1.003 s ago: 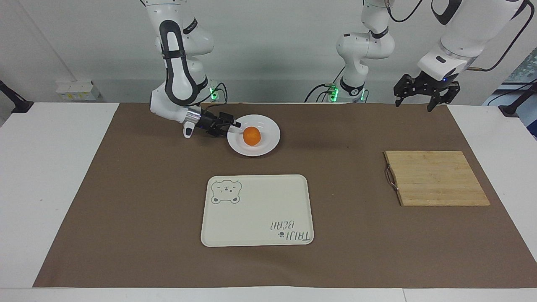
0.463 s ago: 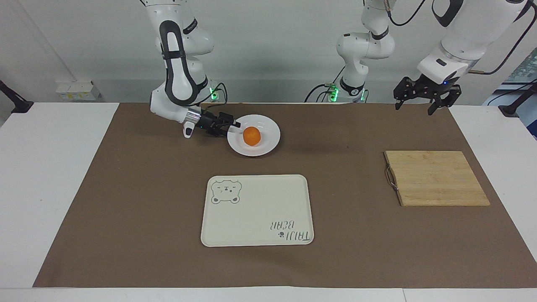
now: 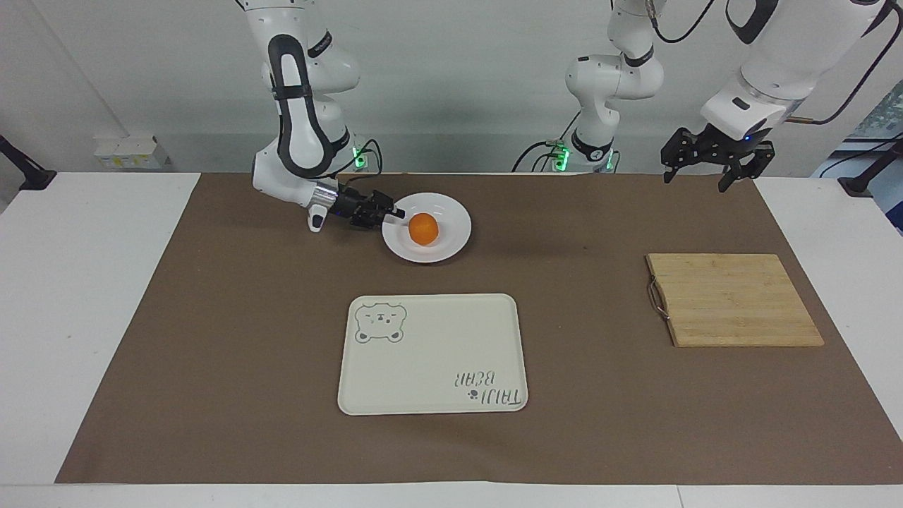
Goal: Place orange and plate with both arms
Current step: 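Lower the right gripper and grasp the white plate's rim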
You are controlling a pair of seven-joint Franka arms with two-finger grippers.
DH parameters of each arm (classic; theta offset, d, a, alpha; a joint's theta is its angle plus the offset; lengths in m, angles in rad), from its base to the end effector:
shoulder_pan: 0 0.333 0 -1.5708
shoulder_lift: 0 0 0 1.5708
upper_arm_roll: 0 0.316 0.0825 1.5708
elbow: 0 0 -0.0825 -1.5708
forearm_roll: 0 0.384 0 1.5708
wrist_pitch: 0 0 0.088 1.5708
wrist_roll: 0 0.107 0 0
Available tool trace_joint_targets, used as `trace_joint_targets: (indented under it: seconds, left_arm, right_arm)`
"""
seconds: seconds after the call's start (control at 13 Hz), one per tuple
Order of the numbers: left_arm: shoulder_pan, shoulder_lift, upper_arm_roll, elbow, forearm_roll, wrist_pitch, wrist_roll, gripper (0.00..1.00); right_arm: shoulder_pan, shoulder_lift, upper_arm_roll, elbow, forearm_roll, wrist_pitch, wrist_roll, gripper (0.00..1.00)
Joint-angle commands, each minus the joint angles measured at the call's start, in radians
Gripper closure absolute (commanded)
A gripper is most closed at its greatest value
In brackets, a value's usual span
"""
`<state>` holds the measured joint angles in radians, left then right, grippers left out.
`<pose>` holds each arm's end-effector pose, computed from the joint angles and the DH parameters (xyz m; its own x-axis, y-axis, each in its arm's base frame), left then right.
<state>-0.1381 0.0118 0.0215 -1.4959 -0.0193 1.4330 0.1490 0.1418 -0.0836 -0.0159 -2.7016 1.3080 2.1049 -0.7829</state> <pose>0.5401 -0.0656 0.6413 0.9617 -0.2647 -0.0710 -0.2632 -0.9643 0.0299 0.3650 0.0924 0.2446 0.9891 -0.0411 -0.1412 -0.1403 -0.5518 -0.8221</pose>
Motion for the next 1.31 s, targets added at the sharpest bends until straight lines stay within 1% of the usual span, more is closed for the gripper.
trace_joint_targets:
  seconds: [0.0, 0.23, 0.31, 0.39, 0.62, 0.77, 0.85, 1.23]
  left_arm:
    - [-0.005, -0.024, 0.005, -0.017, 0.002, -0.007, -0.008, 0.0]
    - [-0.005, -0.023, 0.005, -0.018, 0.001, 0.015, -0.008, 0.0]
    - [-0.005, -0.023, 0.005, -0.017, 0.002, 0.02, -0.008, 0.0]
    - [-0.006, -0.021, 0.005, -0.017, 0.002, 0.027, -0.008, 0.0]
    - [-0.006, -0.015, 0.005, -0.007, 0.002, 0.029, -0.005, 0.0]
    - [-0.008, -0.018, 0.005, -0.007, 0.002, 0.041, 0.004, 0.0]
    - [-0.006, -0.019, 0.005, -0.007, 0.002, 0.041, 0.007, 0.0]
    - [-0.008, -0.035, 0.005, -0.021, 0.002, 0.03, -0.002, 0.0]
  right_arm:
    - [-0.002, -0.004, 0.002, -0.012, 0.03, 0.017, -0.03, 0.53]
    - [-0.002, -0.004, 0.002, -0.012, 0.03, 0.018, -0.035, 0.69]
    - [-0.002, -0.002, 0.002, -0.012, 0.03, 0.018, -0.038, 0.7]
    - [-0.002, -0.002, 0.002, -0.011, 0.03, 0.018, -0.038, 0.73]
    - [-0.001, -0.001, 0.002, -0.009, 0.028, 0.02, -0.053, 0.87]
    - [-0.001, 0.002, 0.002, -0.009, 0.025, 0.027, -0.068, 0.99]
    - [0.001, 0.004, 0.004, -0.007, 0.024, 0.032, -0.076, 1.0]
    - [0.012, 0.021, 0.002, 0.016, 0.019, 0.017, -0.091, 1.0]
